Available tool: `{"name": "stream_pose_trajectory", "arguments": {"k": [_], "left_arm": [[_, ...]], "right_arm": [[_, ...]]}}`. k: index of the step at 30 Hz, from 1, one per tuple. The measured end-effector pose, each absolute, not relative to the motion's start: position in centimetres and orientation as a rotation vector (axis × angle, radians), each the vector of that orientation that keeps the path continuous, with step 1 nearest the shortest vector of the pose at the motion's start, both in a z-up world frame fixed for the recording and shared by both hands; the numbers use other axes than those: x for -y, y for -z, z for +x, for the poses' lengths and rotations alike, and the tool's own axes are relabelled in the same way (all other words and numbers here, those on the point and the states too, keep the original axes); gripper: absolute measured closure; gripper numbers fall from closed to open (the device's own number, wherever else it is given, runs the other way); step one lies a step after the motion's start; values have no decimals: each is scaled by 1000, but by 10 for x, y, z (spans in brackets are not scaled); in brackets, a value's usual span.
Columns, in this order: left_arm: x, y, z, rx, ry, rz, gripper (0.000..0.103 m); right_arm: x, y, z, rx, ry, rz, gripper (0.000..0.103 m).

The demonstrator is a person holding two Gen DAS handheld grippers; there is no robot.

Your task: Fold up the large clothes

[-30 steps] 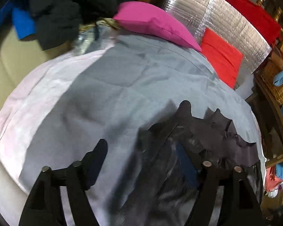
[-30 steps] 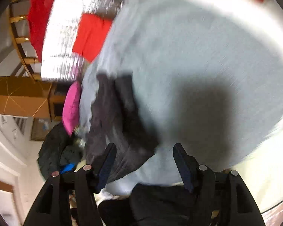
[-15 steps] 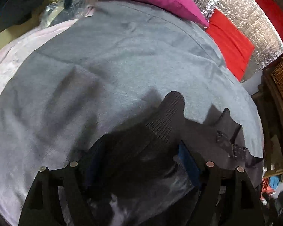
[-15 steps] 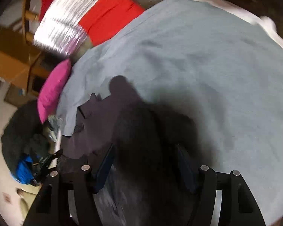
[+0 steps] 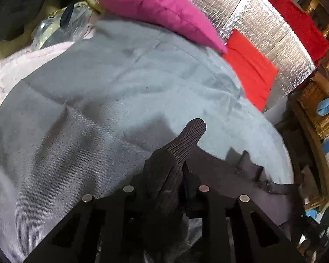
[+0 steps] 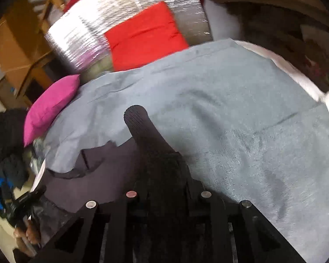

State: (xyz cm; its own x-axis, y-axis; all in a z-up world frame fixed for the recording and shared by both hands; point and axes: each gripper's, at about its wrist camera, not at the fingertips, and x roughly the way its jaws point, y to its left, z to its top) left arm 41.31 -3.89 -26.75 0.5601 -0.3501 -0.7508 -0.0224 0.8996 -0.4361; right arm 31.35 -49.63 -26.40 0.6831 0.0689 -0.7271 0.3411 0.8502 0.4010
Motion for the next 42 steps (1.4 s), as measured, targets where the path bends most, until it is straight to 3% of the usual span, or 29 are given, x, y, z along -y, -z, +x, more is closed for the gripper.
{"name": "stream_pose_trajectory", "arguments": {"k": [2, 4, 5, 6, 8, 13, 21, 25, 28, 30, 35, 36, 39, 42], "left_arm": [[39, 281, 415, -1032, 162, -403, 60], [33, 279, 409, -1025, 163, -424, 52], [28, 273, 402, -1021, 170, -424, 43], [23, 270, 397, -1018, 171, -417, 35], [10, 261, 378, -999, 165, -408, 33], [-28, 247, 334, -959, 149, -432, 26], [-53, 289, 328, -1137, 242, -654, 15], [-48, 294, 336, -1160, 262, -644, 14], [-36, 286, 340, -1115, 320, -594, 15], [-21, 282, 337, -1101, 375, -552, 26], [-1, 285, 340, -1140, 362, -489, 28], [0, 284, 342, -1139, 375, -515, 39], [1, 280, 348, -1106, 358, -514, 56], [-3, 275, 359, -1050, 360, -570, 66]], "right_arm": [[500, 292, 323, -890, 165, 583, 72], [512, 305, 314, -886, 135, 697, 69], [518, 301, 304, -856, 120, 757, 61], [525, 297, 294, -835, 110, 811, 42], [539, 284, 259, -763, 119, 904, 24], [563, 268, 193, -758, 65, 900, 23], [552, 328, 190, -921, -58, 1041, 23], [516, 328, 219, -922, -84, 944, 24], [489, 313, 229, -940, -68, 751, 34], [482, 317, 237, -969, -32, 675, 36], [490, 322, 249, -972, -21, 694, 37], [489, 320, 252, -967, -16, 688, 43], [488, 313, 262, -925, 21, 658, 57], [482, 295, 281, -876, 70, 569, 66]]}}
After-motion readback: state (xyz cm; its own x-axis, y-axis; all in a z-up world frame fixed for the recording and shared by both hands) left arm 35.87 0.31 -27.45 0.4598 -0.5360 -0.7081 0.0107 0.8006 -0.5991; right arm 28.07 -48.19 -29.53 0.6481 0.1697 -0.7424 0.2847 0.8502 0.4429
